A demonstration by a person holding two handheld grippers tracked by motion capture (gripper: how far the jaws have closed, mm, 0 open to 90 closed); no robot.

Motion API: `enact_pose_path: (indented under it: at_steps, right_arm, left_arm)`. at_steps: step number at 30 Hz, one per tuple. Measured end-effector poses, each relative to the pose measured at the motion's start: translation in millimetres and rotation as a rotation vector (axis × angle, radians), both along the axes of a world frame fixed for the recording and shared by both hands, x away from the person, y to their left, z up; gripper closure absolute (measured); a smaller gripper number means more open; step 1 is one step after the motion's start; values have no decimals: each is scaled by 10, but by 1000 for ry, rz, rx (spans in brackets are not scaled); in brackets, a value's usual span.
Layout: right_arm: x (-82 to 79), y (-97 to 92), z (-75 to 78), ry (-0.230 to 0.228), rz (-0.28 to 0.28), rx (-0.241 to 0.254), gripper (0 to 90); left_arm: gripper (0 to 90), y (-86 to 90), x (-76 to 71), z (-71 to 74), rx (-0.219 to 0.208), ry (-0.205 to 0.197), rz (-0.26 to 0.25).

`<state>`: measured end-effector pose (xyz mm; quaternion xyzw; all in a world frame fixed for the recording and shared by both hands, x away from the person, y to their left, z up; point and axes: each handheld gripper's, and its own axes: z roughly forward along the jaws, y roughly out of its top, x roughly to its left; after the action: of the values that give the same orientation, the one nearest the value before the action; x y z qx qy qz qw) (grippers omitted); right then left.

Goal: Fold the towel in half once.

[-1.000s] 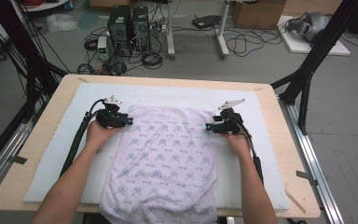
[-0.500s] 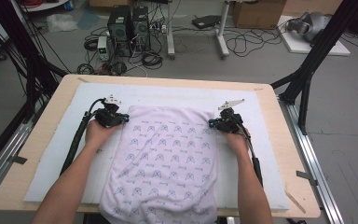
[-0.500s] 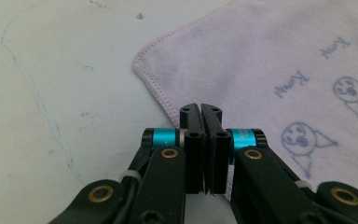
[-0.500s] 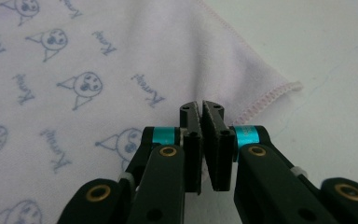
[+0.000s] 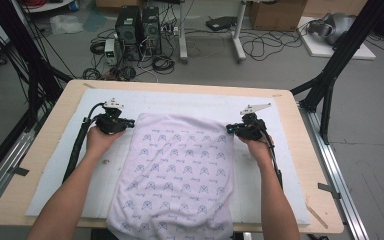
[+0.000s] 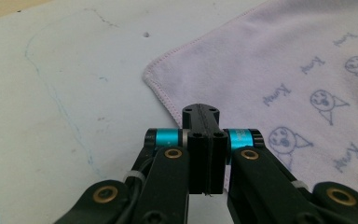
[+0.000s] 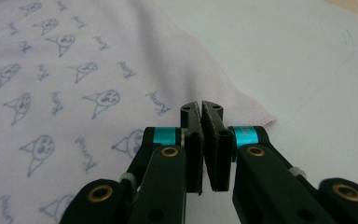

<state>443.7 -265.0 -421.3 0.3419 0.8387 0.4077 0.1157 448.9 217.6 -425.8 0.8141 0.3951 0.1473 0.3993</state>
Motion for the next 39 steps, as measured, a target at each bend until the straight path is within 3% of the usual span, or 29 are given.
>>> enact_pose_path:
  at_steps: [7, 9, 11, 13, 16, 20, 28, 34, 37, 39]
  right_arm:
    - [36, 49, -112, 30, -2, -39, 872]
    - [51, 51, -156, 45, -3, -44, 870]
    - [60, 52, -190, 47, -6, -43, 869]
    - [68, 58, -224, 51, -9, -37, 868]
    - [67, 53, -226, 53, -14, -22, 868]
    - [44, 20, -160, 41, -14, 18, 869]
    - [-85, 14, 100, -25, 27, 50, 870]
    - [-277, -14, 332, -47, 69, 107, 871]
    - [-427, -19, 422, -56, 95, 128, 871]
    - [-553, -12, 454, -68, 115, 134, 870]
  left_arm:
    - [571, -154, 68, -162, 32, 34, 9]
    - [537, -190, 70, -173, 38, 23, 19]
    - [585, -230, 73, -167, 67, 2, 28]
    - [771, -266, 82, -152, 74, 10, 9]
    - [850, -308, 78, -133, 93, 4, 12]
    - [861, -269, 49, -61, 85, 6, -5]
    - [863, -97, -104, 292, 12, -67, -23]
    - [862, -37, -314, 491, -8, -107, -74]
    - [862, -5, -464, 516, -41, -117, -90]
    - [862, 5, -584, 500, -40, -119, -108]
